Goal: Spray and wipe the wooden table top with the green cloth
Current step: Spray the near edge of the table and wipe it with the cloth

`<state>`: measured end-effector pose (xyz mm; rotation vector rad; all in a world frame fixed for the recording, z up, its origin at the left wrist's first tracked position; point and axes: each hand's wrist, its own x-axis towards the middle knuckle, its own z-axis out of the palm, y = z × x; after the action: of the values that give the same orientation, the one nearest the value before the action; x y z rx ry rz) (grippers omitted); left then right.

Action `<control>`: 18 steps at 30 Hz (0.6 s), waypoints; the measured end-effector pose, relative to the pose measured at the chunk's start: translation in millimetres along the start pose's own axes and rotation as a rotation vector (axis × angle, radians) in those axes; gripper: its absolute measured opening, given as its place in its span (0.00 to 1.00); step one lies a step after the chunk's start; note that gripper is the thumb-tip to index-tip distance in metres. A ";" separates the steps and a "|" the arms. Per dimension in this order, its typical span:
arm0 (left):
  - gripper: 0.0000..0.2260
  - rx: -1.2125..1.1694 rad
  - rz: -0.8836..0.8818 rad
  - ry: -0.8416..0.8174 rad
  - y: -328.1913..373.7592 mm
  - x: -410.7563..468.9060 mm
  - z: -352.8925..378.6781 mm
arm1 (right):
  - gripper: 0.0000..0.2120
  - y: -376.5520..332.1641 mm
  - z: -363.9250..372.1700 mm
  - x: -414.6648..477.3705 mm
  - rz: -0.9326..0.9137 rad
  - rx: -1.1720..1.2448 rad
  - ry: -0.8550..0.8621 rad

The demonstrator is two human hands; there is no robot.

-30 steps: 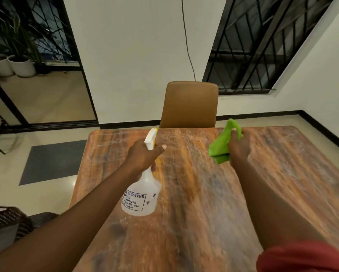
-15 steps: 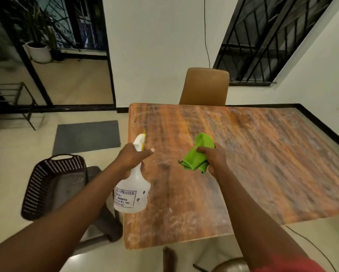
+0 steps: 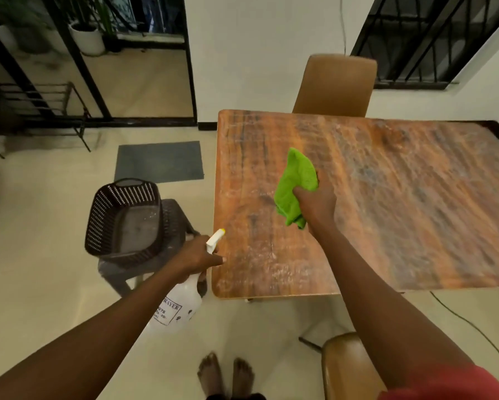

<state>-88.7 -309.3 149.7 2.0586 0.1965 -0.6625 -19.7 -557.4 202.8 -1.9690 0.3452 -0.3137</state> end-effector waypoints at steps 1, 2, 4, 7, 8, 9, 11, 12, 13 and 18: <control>0.14 0.020 -0.002 0.008 -6.9 -0.5 2.0 | 0.22 3.4 4.9 -6.3 -0.032 -0.028 -0.008; 0.11 0.041 -0.011 0.015 -13.2 -3.0 3.8 | 0.22 7.6 9.5 -12.6 -0.059 -0.058 -0.016; 0.09 0.068 -0.039 -0.006 -28.1 -9.7 9.7 | 0.21 20.6 16.8 -27.4 -0.079 -0.091 -0.018; 0.12 0.108 -0.078 -0.082 -53.8 -24.1 21.0 | 0.20 43.3 22.0 -49.1 -0.066 -0.087 -0.007; 0.14 0.124 -0.086 -0.090 -60.8 -28.3 23.7 | 0.19 48.0 23.6 -53.4 -0.062 -0.081 -0.004; 0.13 0.134 -0.100 -0.086 -65.2 -30.9 25.8 | 0.19 48.7 25.0 -55.8 -0.057 -0.071 0.001; 0.11 0.138 -0.108 -0.081 -71.8 -33.7 29.6 | 0.19 49.6 30.3 -57.7 -0.065 -0.074 0.011; 0.12 0.141 -0.113 -0.087 -74.8 -35.4 32.1 | 0.19 50.6 33.1 -60.3 -0.076 -0.082 0.012; 0.12 0.154 -0.119 -0.096 -78.8 -36.8 35.6 | 0.20 53.3 35.2 -64.4 -0.083 -0.091 0.008; 0.14 0.190 -0.109 -0.154 -90.1 -40.5 48.2 | 0.19 67.3 37.6 -81.1 -0.046 -0.130 0.014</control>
<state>-175.8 -294.5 84.3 2.1773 0.1626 -0.9335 -87.4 -521.8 121.0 -2.1058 0.3361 -0.3419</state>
